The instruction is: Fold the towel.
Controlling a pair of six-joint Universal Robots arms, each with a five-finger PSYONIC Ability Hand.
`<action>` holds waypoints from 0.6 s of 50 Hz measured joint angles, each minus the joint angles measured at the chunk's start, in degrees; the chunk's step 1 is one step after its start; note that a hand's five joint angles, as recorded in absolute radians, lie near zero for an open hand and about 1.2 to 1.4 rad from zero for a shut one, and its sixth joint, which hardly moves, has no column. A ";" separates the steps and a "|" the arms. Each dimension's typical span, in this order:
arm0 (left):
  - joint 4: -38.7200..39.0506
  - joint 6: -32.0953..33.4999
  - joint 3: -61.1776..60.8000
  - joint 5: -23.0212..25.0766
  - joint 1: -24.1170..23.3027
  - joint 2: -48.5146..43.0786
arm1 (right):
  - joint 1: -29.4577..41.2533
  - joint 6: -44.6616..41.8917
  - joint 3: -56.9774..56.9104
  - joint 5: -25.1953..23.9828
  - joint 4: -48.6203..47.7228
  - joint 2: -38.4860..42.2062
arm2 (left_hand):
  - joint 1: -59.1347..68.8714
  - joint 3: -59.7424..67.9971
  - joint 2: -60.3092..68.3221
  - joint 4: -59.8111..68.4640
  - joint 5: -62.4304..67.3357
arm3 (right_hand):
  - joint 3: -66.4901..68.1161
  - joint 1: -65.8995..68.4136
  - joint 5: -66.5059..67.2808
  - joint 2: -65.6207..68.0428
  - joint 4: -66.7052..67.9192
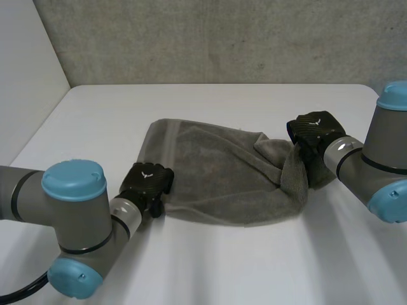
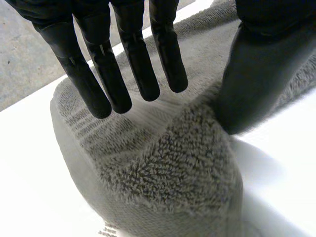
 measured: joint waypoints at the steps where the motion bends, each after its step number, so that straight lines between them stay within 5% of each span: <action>1: 0.00 0.00 0.38 -0.01 0.00 -0.19 | 0.00 0.00 0.01 -0.01 0.00 0.02 | 2.16 2.24 2.17 2.26 2.23 | 0.00 0.00 0.00 0.00 0.00; 10: -0.04 0.00 2.62 -0.19 0.28 -0.58 | -0.53 0.07 -0.11 0.00 -0.01 -0.04 | 22.74 27.10 25.29 26.28 25.41 | 0.00 0.00 0.00 0.00 0.00; 23: -0.01 -0.40 4.15 0.02 3.96 12.52 | -3.30 -0.06 -0.92 -2.29 2.80 -11.62 | 22.96 28.01 25.34 26.66 25.53 | 0.00 0.00 0.00 0.00 0.00; 30: -0.13 -0.53 4.50 0.80 5.90 20.28 | -6.65 -2.39 -3.33 -7.35 13.97 -18.30 | 22.97 28.05 25.34 26.66 25.53 | 0.00 0.00 0.00 0.00 0.00</action>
